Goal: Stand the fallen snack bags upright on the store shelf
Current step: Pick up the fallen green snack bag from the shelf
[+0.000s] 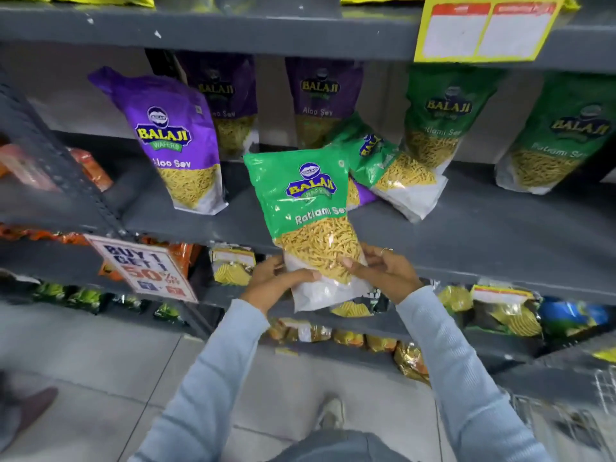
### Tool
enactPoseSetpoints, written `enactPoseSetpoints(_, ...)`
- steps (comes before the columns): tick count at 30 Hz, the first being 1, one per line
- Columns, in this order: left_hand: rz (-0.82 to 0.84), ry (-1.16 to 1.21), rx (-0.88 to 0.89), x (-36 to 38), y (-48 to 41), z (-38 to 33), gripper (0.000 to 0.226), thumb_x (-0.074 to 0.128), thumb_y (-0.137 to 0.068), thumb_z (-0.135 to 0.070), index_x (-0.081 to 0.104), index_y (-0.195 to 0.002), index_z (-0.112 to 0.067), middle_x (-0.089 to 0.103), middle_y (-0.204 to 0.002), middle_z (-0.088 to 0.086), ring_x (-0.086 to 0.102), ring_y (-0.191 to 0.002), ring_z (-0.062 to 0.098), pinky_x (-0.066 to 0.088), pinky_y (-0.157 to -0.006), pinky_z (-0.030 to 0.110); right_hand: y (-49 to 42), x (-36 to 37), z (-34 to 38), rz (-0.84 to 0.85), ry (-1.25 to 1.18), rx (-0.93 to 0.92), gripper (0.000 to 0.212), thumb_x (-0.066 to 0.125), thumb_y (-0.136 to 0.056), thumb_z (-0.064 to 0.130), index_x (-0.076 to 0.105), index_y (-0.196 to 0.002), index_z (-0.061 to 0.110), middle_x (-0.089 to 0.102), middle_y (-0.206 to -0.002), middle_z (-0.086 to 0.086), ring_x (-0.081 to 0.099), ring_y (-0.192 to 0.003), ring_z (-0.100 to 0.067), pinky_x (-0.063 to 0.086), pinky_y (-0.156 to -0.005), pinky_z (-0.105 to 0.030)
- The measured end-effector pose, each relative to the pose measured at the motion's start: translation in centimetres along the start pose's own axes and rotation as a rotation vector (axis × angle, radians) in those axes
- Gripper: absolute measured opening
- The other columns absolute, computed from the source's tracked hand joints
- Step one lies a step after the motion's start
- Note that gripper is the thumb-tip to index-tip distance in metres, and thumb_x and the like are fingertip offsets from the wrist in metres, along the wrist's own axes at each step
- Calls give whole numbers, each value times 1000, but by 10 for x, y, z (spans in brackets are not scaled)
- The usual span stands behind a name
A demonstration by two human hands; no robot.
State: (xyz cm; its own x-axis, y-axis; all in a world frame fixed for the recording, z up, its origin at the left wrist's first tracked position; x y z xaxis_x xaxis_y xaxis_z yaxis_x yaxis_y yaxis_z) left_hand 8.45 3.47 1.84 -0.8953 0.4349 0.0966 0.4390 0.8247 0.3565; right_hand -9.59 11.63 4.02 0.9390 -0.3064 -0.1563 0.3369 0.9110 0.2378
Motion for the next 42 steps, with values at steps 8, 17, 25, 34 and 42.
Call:
enactPoseSetpoints(8, 309, -52, -5, 2, 76, 23, 41, 78, -60, 9, 67, -94, -12, 78, -78, -4, 73, -76, 11, 59, -70, 23, 108, -6, -28, -47, -178, -18, 59, 79, -62, 6, 53, -111, 25, 67, -106, -9, 66, -92, -19, 57, -70, -23)
enactPoseSetpoints(17, 459, -109, 52, 42, 106, 27, 45, 77, -54, 15, 68, -85, -17, 78, -78, -5, 72, -78, 11, 58, -63, 21, 175, -39, -44, -129, -175, -64, 86, 83, -54, 5, 45, -131, 13, 64, -121, -7, 64, -105, -22, 55, -89, -38)
enactPoseSetpoints(25, 484, -279, 124, 104, 72, -3, 53, 83, -50, 6, 64, -94, -18, 75, -88, -7, 70, -87, 12, 58, -73, 21, 149, -93, -38, -231, -187, -138, 71, 79, -56, -8, 50, -114, 22, 62, -111, 5, 62, -103, -22, 58, -80, -27)
enactPoseSetpoints(34, 414, -546, 231, 256, -40, -25, 82, 87, -56, -1, 43, -125, 1, 56, -126, 16, 50, -122, 26, 44, -99, 37, 63, -218, -53, -527, -57, -176, 93, 70, -61, -20, 33, -135, 22, 51, -127, 4, 49, -117, -20, 48, -77, -24)
enactPoseSetpoints(42, 390, -596, 216, 371, -125, 4, 96, 87, -44, -24, 40, -127, -10, 50, -134, 11, 47, -125, 29, 40, -107, 48, 13, -325, -67, -668, 4, -103, 95, 69, -59, -22, 36, -136, 21, 50, -122, 0, 50, -111, -21, 45, -84, -32)
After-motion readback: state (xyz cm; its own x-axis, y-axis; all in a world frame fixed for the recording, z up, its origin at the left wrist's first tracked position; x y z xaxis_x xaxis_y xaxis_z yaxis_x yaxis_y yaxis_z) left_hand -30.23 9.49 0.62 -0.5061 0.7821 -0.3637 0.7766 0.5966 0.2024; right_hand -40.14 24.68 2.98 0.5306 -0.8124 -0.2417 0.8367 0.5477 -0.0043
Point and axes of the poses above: each hand's wrist, its own y-axis away from the middle knuckle, its own x-axis out of the palm, z = x × y, the point moved 2 cm from there along -y, towards the middle knuckle
